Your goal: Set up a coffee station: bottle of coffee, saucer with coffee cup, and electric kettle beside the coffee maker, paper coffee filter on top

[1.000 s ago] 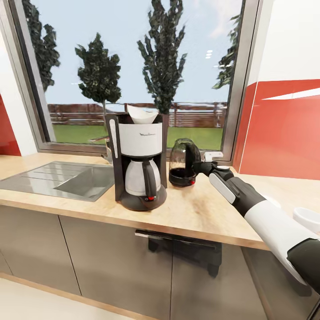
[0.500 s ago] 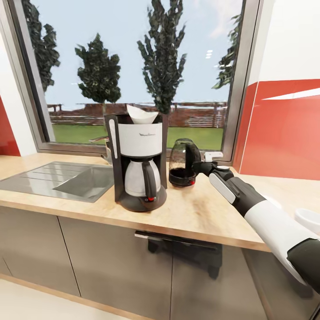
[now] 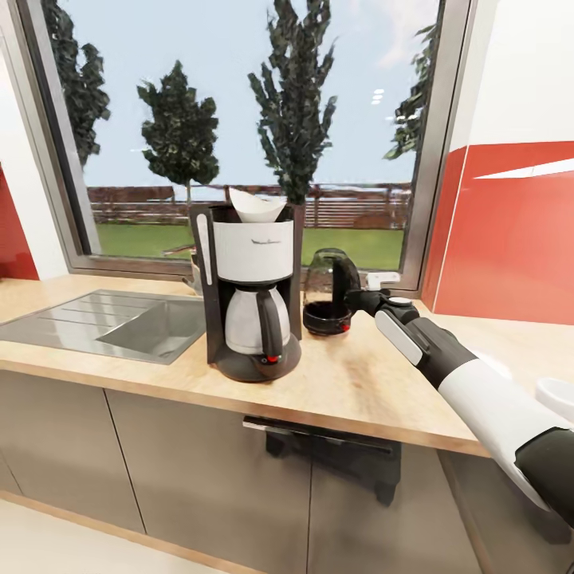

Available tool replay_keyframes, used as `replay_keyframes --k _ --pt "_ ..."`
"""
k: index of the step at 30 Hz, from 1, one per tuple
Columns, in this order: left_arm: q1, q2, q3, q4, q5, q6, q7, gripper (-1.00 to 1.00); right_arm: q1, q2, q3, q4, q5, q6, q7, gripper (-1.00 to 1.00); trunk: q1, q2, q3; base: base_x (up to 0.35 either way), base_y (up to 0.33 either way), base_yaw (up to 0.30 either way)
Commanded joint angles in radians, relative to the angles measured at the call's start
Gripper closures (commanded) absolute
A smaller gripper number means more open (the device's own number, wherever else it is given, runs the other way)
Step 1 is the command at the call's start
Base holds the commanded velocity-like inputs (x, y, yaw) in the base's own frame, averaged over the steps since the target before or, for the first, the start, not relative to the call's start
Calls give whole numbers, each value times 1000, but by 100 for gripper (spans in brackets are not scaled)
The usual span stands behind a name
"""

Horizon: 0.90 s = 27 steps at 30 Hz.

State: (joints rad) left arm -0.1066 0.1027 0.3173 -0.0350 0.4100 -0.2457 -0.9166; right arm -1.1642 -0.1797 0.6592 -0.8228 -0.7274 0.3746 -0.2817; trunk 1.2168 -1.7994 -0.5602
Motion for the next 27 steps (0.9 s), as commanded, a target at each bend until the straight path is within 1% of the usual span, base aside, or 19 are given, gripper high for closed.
replay_keyframes --k 1,13,19,27 --pt "-1 0 8 1 -8 -6 -2 -100 -2 -1 5 -2 -6 1 -10 100 0 -1 -1 0 0 23" --pt "-1 0 8 1 -8 -6 -3 -100 -2 -1 5 -3 -6 1 -10 100 0 -1 -1 2 0 40" --pt "-1 0 8 1 -8 -6 -4 -100 -2 -1 5 -3 -6 1 -10 100 0 -1 -1 102 0 2" --pt "-1 0 9 1 -8 -6 -4 -100 -2 -1 5 -3 -6 1 -10 100 0 -1 -1 18 12 0"
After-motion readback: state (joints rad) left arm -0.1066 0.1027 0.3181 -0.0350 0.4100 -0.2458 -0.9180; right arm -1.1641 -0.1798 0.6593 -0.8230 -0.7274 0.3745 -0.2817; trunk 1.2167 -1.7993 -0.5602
